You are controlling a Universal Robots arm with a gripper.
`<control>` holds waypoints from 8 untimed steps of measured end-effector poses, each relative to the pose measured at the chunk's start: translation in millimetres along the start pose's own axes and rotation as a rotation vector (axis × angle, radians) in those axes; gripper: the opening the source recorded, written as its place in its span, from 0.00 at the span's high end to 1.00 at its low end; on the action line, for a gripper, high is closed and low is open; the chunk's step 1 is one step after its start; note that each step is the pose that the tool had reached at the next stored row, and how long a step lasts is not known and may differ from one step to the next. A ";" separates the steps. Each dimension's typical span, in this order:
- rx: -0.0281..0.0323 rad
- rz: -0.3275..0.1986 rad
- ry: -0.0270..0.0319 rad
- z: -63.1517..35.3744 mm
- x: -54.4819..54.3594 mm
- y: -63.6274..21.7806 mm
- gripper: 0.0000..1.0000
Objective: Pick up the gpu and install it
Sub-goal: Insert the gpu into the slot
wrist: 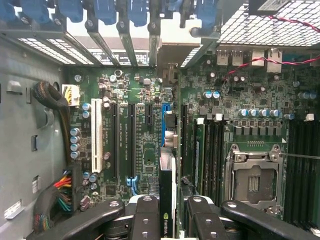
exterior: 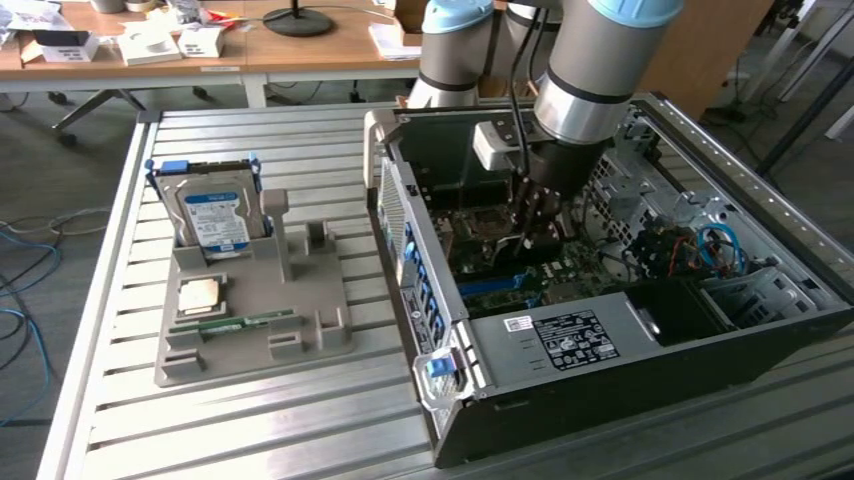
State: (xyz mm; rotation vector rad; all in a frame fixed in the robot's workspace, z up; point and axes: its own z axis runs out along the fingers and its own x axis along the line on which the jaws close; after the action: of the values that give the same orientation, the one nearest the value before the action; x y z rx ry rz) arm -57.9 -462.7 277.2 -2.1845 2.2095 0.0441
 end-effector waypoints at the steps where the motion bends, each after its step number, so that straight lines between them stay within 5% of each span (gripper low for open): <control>1: -0.0001 0.000 0.0001 -0.1 0.8 0.1 0.74; 8: 0.0000 0.000 0.0001 0.6 2.2 2.4 0.74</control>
State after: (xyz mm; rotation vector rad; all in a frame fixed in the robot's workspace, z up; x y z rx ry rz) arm -60.3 -464.8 276.5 -2.1845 2.2096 0.0440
